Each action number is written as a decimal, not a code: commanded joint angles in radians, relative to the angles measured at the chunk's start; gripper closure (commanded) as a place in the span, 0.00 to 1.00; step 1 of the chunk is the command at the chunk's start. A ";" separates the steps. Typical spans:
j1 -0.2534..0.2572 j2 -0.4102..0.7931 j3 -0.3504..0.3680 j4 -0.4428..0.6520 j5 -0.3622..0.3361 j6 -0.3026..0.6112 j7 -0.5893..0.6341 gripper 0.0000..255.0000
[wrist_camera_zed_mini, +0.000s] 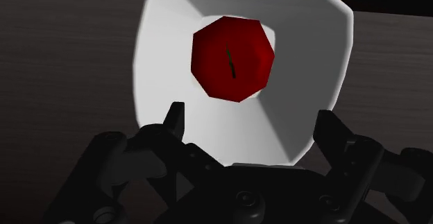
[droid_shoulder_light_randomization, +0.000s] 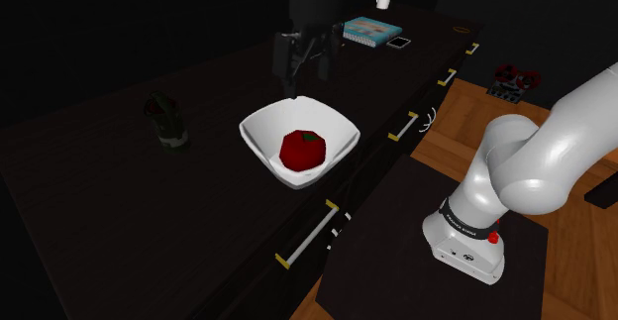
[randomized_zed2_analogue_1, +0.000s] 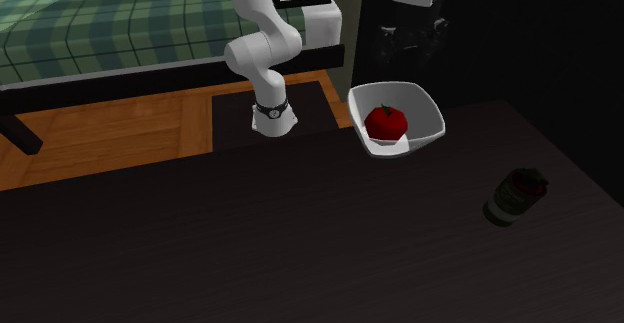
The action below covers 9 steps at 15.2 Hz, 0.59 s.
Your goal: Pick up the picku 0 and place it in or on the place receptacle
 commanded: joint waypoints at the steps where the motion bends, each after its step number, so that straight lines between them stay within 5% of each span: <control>1: -0.002 0.011 -0.002 0.063 -0.003 -0.053 0.002 0.00; 3: -0.004 0.028 -0.003 0.140 -0.008 -0.113 0.005 0.00; 9: -0.004 0.028 -0.003 0.140 -0.008 -0.113 0.005 0.00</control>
